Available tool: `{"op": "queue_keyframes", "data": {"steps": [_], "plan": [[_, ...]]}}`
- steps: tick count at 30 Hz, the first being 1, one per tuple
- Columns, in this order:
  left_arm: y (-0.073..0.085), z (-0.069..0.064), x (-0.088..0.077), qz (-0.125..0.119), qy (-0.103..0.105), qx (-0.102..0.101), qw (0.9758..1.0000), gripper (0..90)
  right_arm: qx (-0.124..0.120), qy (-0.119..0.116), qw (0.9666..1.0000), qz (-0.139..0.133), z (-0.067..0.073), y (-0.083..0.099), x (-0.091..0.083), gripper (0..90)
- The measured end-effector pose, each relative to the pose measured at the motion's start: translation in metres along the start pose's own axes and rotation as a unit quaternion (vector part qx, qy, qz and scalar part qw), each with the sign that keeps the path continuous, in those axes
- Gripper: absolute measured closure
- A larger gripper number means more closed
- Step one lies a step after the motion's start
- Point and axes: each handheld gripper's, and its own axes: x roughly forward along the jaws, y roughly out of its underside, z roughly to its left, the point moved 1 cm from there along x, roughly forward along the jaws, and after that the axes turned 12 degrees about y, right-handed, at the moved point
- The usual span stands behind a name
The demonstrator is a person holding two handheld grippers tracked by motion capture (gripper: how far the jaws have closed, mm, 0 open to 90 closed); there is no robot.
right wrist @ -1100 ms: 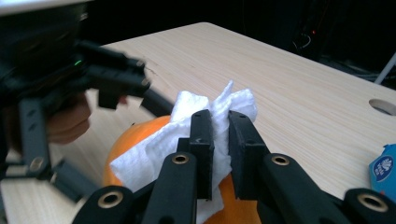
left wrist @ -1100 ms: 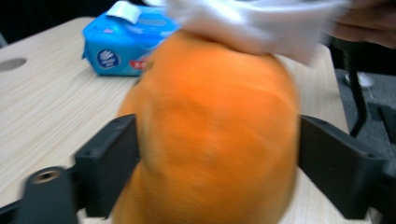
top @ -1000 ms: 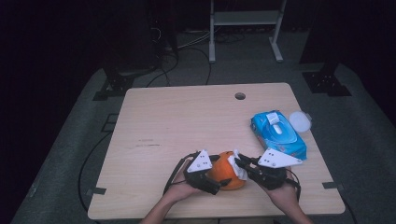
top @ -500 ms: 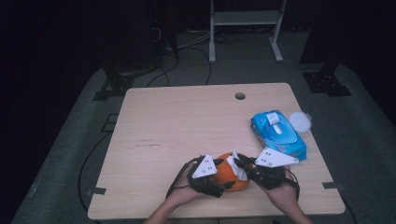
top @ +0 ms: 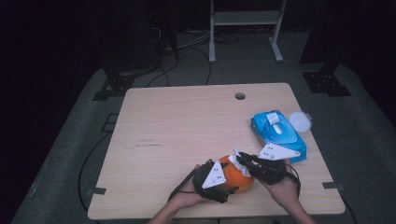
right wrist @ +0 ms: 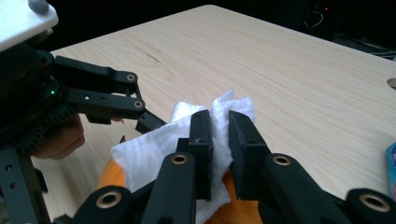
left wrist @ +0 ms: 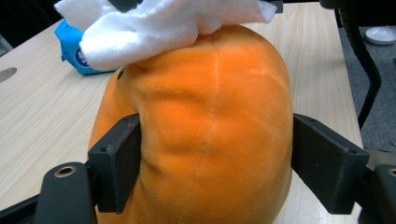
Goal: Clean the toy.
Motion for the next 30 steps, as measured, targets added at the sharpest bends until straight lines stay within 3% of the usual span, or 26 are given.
{"op": "queue_keyframes", "data": {"steps": [1, 2, 6, 8, 12, 15, 17, 20, 25, 30], "plan": [[0.0, 0.0, 0.0, 0.0, 0.0, 0.0, 1.0, 22.9, 0.0, 0.0, 1.0, 0.0, 0.0, 0.0, 0.0, 79.2], [0.0, 0.003, -0.001, -0.009, 0.004, -0.015, 0.9998, 22.9, 0.007, 0.004, 1.0, 0.0, -0.007, 0.0, -0.003, 79.4], [0.002, 0.004, -0.002, -0.011, 0.006, -0.015, 0.9998, 22.8, 0.009, 0.019, 0.9998, -0.001, -0.017, 0.001, -0.007, 79.8], [0.003, 0.003, -0.003, -0.013, 0.009, -0.013, 0.9998, 22.7, 0.026, 0.019, 0.9995, 0.008, -0.027, 0.004, -0.009, 79.8], [0.001, -0.004, 0.002, 0.002, 0.009, 0.026, 0.9996, 22.4, 0.029, 0.004, 0.9995, 0.012, -0.023, 0.006, -0.004, 79.9], [0.0, -0.01, 0.005, 0.02, 0.011, 0.066, 0.9976, 22.7, 0.023, -0.008, 0.9996, 0.016, -0.015, 0.003, 0.002, 79.8], [0.0, -0.011, 0.006, 0.024, 0.009, 0.07, 0.9972, 23.1, 0.015, -0.011, 0.9996, 0.02, -0.011, 0.003, 0.006, 79.8], [0.0, -0.007, 0.004, 0.016, 0.005, 0.043, 0.9989, 23.6, -0.01, -0.004, 0.9997, 0.024, -0.007, 0.002, 0.007, 79.9], [0.002, 0.001, -0.001, -0.01, 0.005, -0.002, 0.9999, 23.9, 0.005, 0.003, 0.9998, 0.021, -0.021, 0.004, -0.002, 80.0], [0.005, 0.013, -0.006, -0.041, 0.001, -0.068, 0.9969, 23.9, 0.015, 0.01, 0.9998, 0.008, -0.027, 0.002, -0.012, 80.4]]}}
